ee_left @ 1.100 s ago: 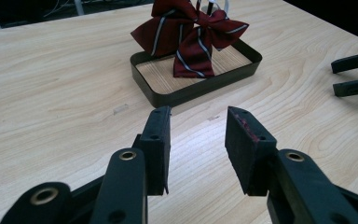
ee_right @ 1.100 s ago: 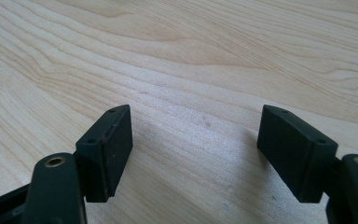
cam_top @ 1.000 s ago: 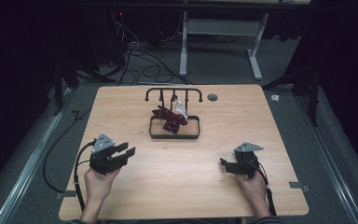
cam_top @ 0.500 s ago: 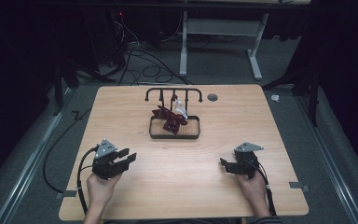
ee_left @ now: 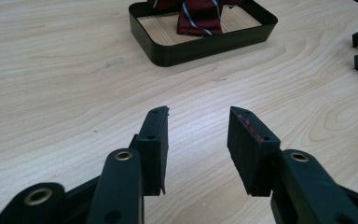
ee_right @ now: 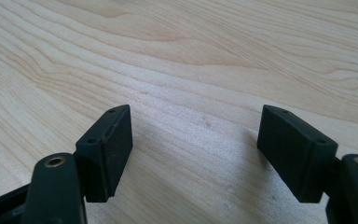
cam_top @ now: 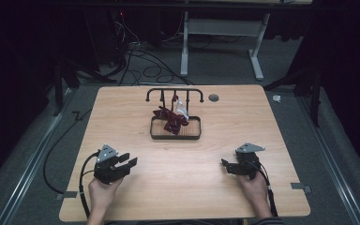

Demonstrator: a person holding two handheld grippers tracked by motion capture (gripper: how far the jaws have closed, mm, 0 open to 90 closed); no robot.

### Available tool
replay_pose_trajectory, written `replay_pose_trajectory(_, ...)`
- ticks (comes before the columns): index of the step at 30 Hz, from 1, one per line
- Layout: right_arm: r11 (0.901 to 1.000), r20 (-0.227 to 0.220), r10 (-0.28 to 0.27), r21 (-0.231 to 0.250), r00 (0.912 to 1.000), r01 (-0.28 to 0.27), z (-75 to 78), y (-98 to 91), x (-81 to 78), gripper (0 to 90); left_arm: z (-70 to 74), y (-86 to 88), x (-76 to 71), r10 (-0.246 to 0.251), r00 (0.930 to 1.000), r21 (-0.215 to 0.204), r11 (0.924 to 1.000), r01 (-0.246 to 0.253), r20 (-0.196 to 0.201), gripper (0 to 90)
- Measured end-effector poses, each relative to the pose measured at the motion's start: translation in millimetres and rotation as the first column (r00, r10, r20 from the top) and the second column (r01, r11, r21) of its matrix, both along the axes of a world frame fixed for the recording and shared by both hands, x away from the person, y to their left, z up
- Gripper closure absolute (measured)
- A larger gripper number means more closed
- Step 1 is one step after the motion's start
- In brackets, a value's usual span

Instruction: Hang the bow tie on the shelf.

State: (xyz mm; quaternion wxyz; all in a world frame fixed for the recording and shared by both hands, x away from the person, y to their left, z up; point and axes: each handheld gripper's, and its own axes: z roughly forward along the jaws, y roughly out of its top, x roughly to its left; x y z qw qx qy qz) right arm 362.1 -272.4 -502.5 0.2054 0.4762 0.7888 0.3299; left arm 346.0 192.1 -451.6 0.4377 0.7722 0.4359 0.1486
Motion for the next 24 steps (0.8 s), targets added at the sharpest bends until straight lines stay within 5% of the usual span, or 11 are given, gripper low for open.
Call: replay_pose_trajectory(24,1.0000,0.000,-0.001,0.000,1.0000,0.001,0.0,0.0,0.0,27.8,-20.0,4.5,-0.6,0.027,0.9988,-0.009,0.9996,-0.027,-0.041,56.5)
